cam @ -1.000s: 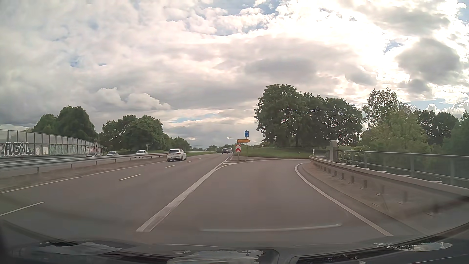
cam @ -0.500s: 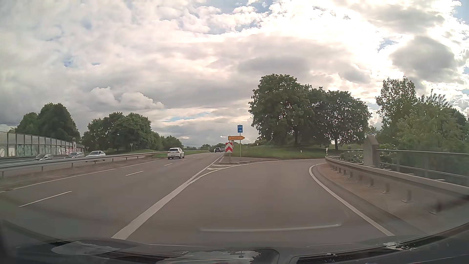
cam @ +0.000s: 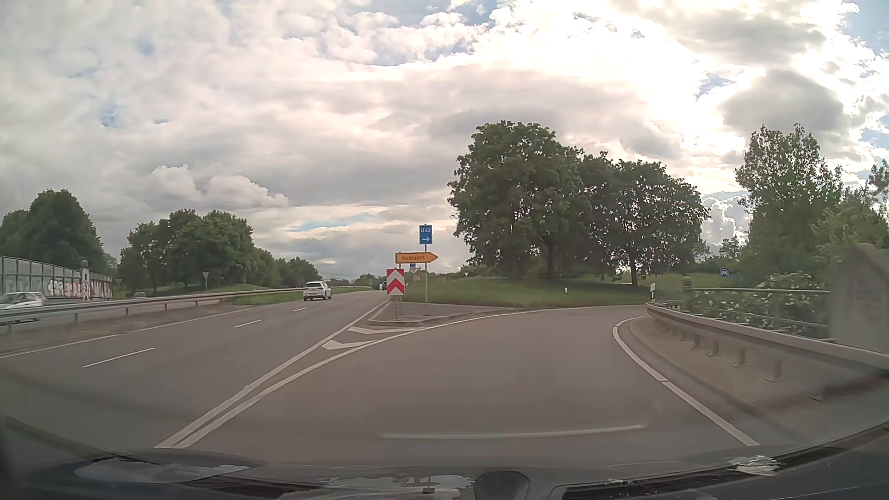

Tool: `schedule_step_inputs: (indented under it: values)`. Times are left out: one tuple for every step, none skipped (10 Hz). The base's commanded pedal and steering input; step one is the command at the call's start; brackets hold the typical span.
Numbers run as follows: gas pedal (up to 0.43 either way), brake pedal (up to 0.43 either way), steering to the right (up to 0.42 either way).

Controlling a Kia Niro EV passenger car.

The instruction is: Follow the waypoints while adhering to traffic rules and regulations

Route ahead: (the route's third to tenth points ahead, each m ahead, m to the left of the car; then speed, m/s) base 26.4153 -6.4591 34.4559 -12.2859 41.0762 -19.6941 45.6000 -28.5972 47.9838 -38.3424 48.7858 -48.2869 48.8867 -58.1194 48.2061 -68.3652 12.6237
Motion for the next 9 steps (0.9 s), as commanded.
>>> schedule_step_inputs:
  values:
    - [0.0, 0.0, 0.051]
    - [0.0, 0.0, 0.055]
    - [0.0, 0.0, 0.058]
    - [0.0, 0.0, 0.064]
    - [0.0, 0.0, 0.071]
    - [0.0, 0.0, 0.074]
    - [0.0, 0.0, 0.078]
    - [0.0, 0.0, 0.083]
    - [0.0, 0.0, 0.089]
